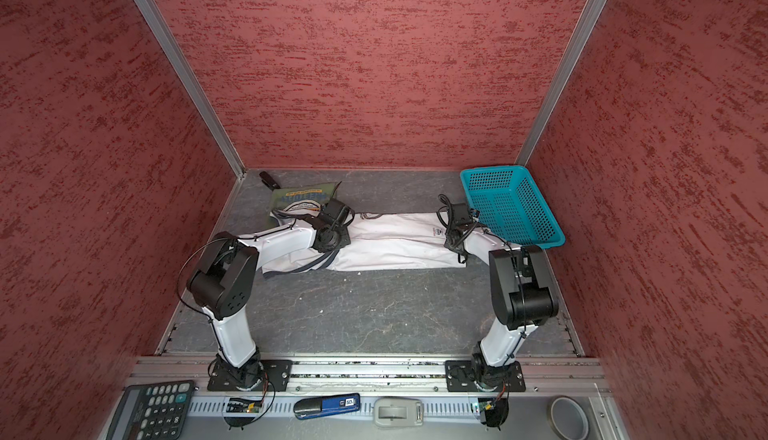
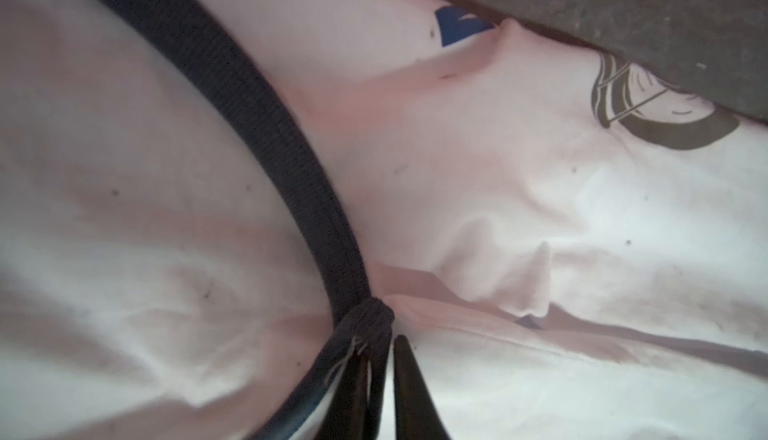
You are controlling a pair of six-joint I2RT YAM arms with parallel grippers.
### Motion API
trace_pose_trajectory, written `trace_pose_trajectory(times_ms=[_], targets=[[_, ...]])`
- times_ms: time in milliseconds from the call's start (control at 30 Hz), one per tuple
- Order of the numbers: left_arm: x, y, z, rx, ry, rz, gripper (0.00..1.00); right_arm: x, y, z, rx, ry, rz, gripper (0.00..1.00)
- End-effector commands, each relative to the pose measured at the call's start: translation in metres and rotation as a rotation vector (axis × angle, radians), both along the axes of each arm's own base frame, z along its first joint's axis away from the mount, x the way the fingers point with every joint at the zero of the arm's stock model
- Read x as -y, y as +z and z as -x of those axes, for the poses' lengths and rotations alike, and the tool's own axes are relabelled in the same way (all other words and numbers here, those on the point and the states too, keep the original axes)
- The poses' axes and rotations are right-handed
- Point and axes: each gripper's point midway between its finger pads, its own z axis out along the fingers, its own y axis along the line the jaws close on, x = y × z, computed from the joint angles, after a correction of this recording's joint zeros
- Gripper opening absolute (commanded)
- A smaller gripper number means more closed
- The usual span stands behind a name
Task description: Fold and stack the tank tops
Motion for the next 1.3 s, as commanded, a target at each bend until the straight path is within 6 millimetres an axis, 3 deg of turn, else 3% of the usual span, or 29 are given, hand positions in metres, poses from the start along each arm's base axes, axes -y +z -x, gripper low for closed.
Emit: trace_pose_trajectory(times_ms=[0,100,233,333,533,600,700,800,1033,1267], targets=[[-0.003,0.015,0.000,0.039,-0.016,-0.022,0.34,0.009,0.031,-0.011,0.082,-0.022,0.042,0.45],[0.001,0.032,0.004,0.090,-0.046,-0.024,0.45,0.005,0.055,-0.009,0.136,0.004,0.031,0.54],[0.008,0.048,0.013,0.131,-0.087,-0.044,0.52,-0.004,0.080,-0.001,0.187,0.039,0.024,0.61],[0.022,0.049,0.021,0.143,-0.134,-0.029,0.54,-0.029,0.090,0.007,0.217,0.115,-0.051,0.60],[0.042,0.026,0.027,0.095,-0.180,0.017,0.54,-0.116,0.063,0.022,0.175,0.300,-0.272,0.57],[0.046,0.019,0.027,0.080,-0.191,0.025,0.54,-0.139,0.047,0.022,0.135,0.345,-0.310,0.57],[0.046,0.008,0.028,0.059,-0.192,0.026,0.55,-0.155,0.033,0.013,0.106,0.375,-0.334,0.56],[0.042,-0.001,0.030,0.035,-0.184,0.013,0.55,-0.141,0.017,0.001,0.060,0.325,-0.257,0.54],[0.032,-0.020,0.046,-0.003,-0.169,0.016,0.56,-0.071,-0.009,-0.012,-0.006,0.159,-0.110,0.52],[0.043,-0.029,0.071,-0.023,-0.212,0.030,0.57,-0.047,-0.029,0.001,-0.080,0.100,-0.065,0.51]])
